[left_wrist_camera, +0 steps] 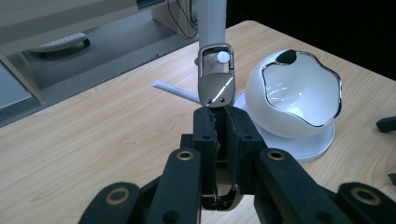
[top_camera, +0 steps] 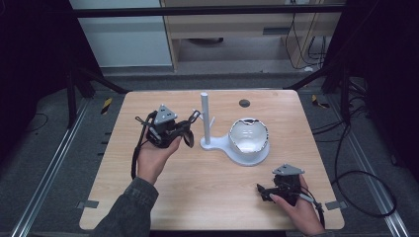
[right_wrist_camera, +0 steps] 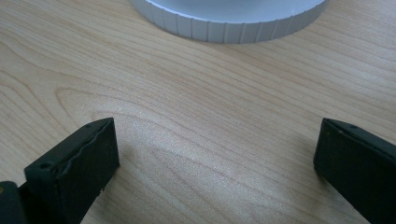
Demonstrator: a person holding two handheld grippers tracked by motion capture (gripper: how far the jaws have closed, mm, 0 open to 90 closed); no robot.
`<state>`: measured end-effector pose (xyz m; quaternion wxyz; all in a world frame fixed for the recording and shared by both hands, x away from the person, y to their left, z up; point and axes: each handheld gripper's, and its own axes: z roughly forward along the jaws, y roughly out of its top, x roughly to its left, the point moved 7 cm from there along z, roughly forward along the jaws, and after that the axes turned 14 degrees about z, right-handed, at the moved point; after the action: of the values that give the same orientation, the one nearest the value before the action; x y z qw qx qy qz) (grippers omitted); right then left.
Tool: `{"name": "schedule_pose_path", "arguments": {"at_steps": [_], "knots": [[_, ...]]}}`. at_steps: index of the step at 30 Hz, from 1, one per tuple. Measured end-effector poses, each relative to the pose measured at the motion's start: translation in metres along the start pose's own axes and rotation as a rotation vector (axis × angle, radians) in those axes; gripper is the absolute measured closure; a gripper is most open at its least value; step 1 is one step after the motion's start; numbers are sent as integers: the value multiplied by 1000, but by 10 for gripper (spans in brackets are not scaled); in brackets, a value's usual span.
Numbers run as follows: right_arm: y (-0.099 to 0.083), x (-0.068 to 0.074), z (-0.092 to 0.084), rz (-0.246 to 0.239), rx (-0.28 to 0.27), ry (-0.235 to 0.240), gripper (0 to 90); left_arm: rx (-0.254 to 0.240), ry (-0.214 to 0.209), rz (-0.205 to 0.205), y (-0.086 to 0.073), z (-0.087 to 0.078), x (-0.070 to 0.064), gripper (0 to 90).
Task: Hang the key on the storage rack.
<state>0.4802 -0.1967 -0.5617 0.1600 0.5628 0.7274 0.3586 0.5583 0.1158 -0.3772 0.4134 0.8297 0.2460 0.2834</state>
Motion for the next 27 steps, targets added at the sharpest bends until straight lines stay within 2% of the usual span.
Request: {"name": "schedule_pose_path", "arguments": {"at_steps": [10, 19, 27], "knots": [[0, -1, 0, -5, 0, -1, 4, 27, 1, 22, -4, 19, -6, 823], [-1, -1, -1, -10, 0, 7, 4, 29, 1, 1, -5, 33, -8, 823], [-1, 0, -1, -6, -1, 7, 4, 27, -5, -15, -6, 39, -9, 823]]}}
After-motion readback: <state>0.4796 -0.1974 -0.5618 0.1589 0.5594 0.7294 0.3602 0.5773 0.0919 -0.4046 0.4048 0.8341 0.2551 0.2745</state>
